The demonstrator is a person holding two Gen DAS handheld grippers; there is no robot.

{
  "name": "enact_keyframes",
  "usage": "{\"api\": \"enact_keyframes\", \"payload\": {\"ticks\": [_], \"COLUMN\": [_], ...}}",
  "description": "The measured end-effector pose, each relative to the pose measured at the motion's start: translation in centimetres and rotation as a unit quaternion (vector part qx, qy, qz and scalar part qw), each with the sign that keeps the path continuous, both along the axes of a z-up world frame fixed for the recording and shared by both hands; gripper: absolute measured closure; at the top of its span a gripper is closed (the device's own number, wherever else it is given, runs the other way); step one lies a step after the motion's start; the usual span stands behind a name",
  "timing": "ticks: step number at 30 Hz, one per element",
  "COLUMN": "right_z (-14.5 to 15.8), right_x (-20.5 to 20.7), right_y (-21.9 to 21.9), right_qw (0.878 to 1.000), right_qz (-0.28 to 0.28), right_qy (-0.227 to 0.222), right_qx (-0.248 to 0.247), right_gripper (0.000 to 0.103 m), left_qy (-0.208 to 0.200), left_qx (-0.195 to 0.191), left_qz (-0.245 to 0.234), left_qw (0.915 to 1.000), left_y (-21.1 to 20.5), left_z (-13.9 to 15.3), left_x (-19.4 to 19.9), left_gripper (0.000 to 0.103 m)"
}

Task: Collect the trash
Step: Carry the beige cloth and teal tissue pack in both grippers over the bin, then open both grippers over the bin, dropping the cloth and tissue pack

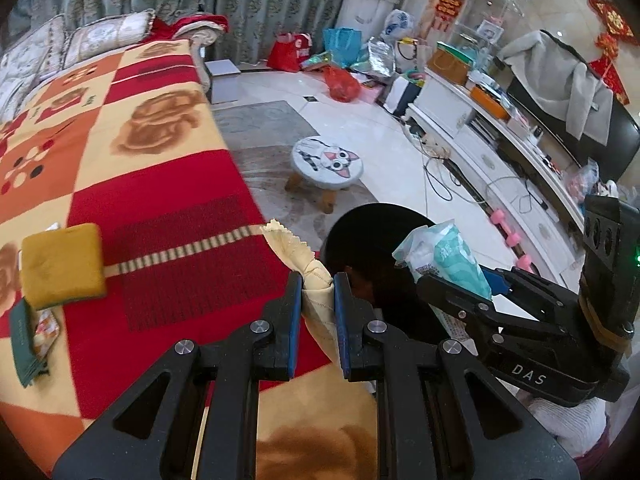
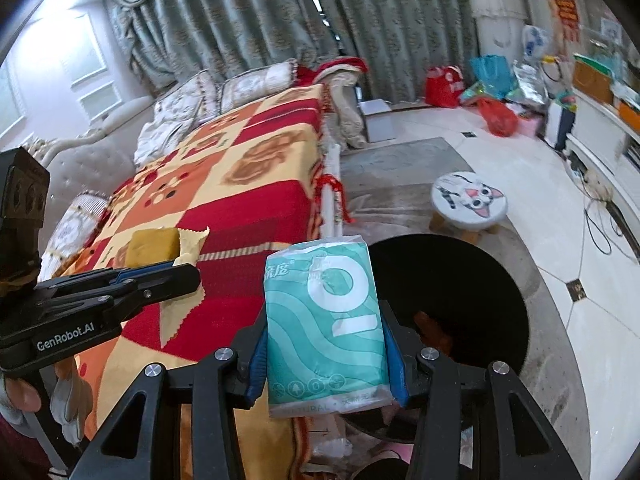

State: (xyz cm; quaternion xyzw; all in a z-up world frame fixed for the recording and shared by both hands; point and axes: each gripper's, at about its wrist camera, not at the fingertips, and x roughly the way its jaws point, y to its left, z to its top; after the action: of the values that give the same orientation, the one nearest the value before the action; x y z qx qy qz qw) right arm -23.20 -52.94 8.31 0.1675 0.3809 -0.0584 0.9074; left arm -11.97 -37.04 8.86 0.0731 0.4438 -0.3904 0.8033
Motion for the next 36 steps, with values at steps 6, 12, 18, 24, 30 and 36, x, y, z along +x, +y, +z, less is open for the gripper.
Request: {"api": "enact_keyframes", "payload": {"ticks": [6, 12, 18, 24, 30, 36], "right_z": [-0.2, -0.4, -0.7, -1.0, -1.5, -1.7], "right_x": [-0.6, -0.9, -1.2, -1.3, -1.1, -0.8], "right_y": [-1.8, -2.8, -3.5, -4.3, -4.9, -5.1], "right_qw": [1.0, 0.999, 0.999, 0.998, 0.998, 0.998], "right_qz": [-0.02, -0.033, -0.044, -0.054, -0.059, -0.061], "right_qy": [0.002, 0.003, 0.005, 0.006, 0.011, 0.012], "right_qx": [0.004, 0.007, 0.012, 0.019, 0.026, 0.03], "right_gripper": [0.057, 0.057, 0.057, 0.056, 0.056, 0.055], "left_qy": [0.004, 0.018, 0.04, 0.044, 0.049, 0.055], "left_qx": [-0.001, -0.008, -0.017, -0.013, -0.013, -0.02], "left_qz": [-0.012, -0.024, -0.035, -0.043, -0.045, -0.05], "left_qw": [0.9999, 0.9995, 0.9985, 0.998, 0.9977, 0.9971], "left_y": [-1.9, -3.1, -4.2, -5.3, -5.9, -6.1], "left_z": [-0.4, -0.8, -1.4, -2.1, -2.7, -3.0], "left_x": [-0.3, -0.2, 0.0, -0.3, -0.2, -0.1], "left_gripper": [0.09, 0.09, 0.09, 0.09, 0.09, 0.09]}}
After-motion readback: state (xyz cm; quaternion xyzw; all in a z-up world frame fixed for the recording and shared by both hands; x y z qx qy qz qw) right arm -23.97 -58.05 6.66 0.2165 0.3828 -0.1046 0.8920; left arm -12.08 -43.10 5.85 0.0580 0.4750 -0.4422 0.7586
